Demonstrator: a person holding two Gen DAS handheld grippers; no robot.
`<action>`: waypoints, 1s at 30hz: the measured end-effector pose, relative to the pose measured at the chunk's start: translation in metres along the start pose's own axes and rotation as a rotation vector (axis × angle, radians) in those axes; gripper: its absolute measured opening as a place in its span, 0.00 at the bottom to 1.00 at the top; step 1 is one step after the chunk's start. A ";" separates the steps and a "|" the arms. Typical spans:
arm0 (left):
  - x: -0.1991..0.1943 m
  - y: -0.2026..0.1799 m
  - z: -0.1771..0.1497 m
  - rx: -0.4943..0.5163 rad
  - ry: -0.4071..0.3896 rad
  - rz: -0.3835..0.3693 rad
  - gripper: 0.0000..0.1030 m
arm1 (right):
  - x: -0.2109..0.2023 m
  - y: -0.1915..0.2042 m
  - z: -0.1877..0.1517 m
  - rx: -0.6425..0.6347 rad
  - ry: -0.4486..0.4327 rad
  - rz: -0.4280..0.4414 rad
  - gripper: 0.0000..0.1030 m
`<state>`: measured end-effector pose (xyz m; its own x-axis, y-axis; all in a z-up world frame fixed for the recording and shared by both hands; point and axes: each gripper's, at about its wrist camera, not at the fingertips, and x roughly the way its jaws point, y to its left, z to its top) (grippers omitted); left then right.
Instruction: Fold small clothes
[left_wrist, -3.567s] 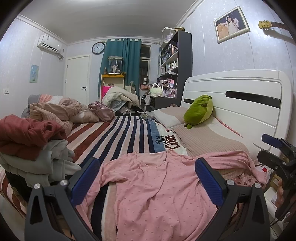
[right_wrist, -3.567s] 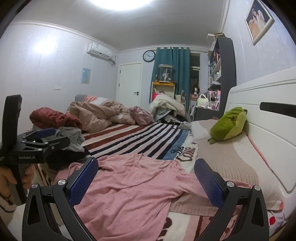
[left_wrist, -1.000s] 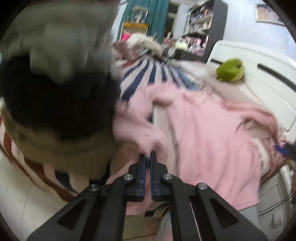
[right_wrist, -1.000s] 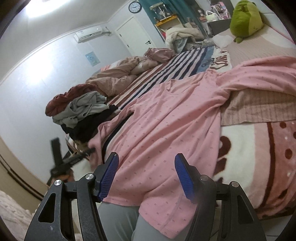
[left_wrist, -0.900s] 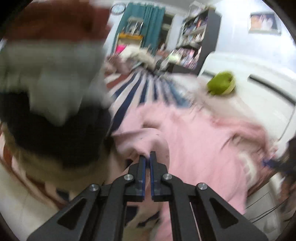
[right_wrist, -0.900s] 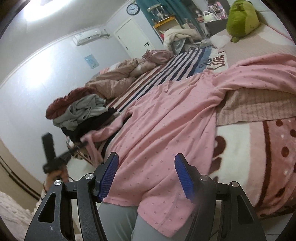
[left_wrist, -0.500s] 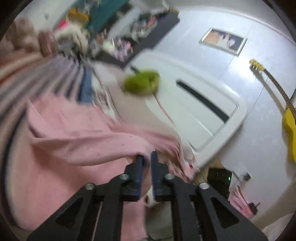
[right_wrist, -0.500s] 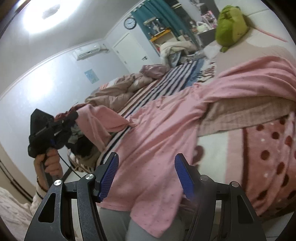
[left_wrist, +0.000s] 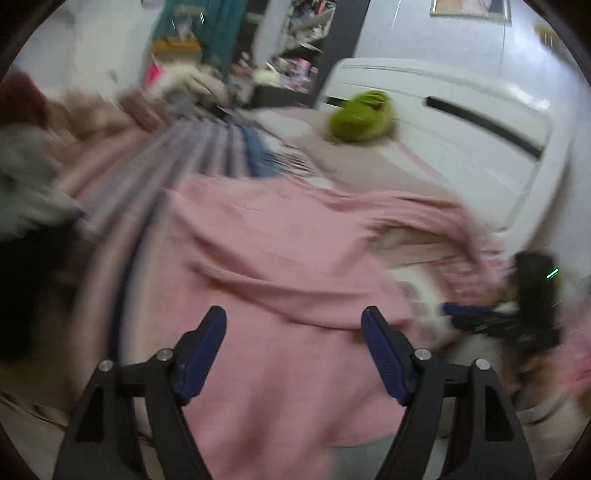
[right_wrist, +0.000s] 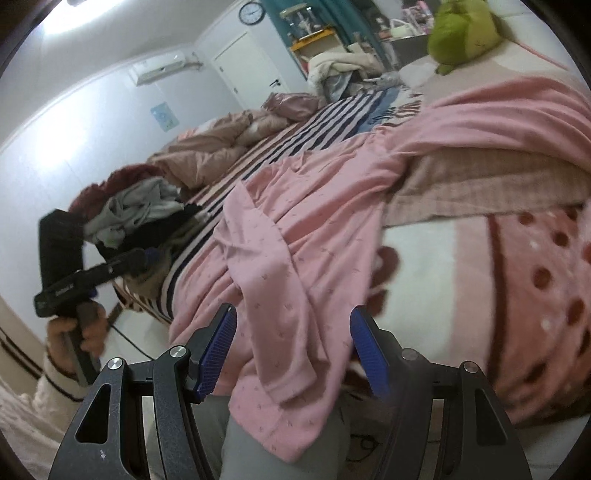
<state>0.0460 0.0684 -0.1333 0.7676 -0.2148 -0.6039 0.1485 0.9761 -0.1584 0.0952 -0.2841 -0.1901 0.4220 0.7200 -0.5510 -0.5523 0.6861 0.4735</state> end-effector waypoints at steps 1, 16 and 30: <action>-0.003 0.007 -0.003 0.032 -0.023 0.087 0.75 | 0.009 0.003 0.004 -0.013 0.018 -0.008 0.59; -0.018 0.045 -0.031 0.006 -0.018 0.092 0.96 | 0.031 0.064 0.024 -0.401 0.080 -0.444 0.03; 0.010 0.052 -0.023 -0.002 0.036 0.070 0.96 | 0.025 0.056 0.018 -0.317 0.182 -0.250 0.56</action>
<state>0.0469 0.1163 -0.1650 0.7531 -0.1475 -0.6412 0.0943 0.9887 -0.1167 0.0880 -0.2255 -0.1652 0.4533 0.4860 -0.7472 -0.6545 0.7506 0.0911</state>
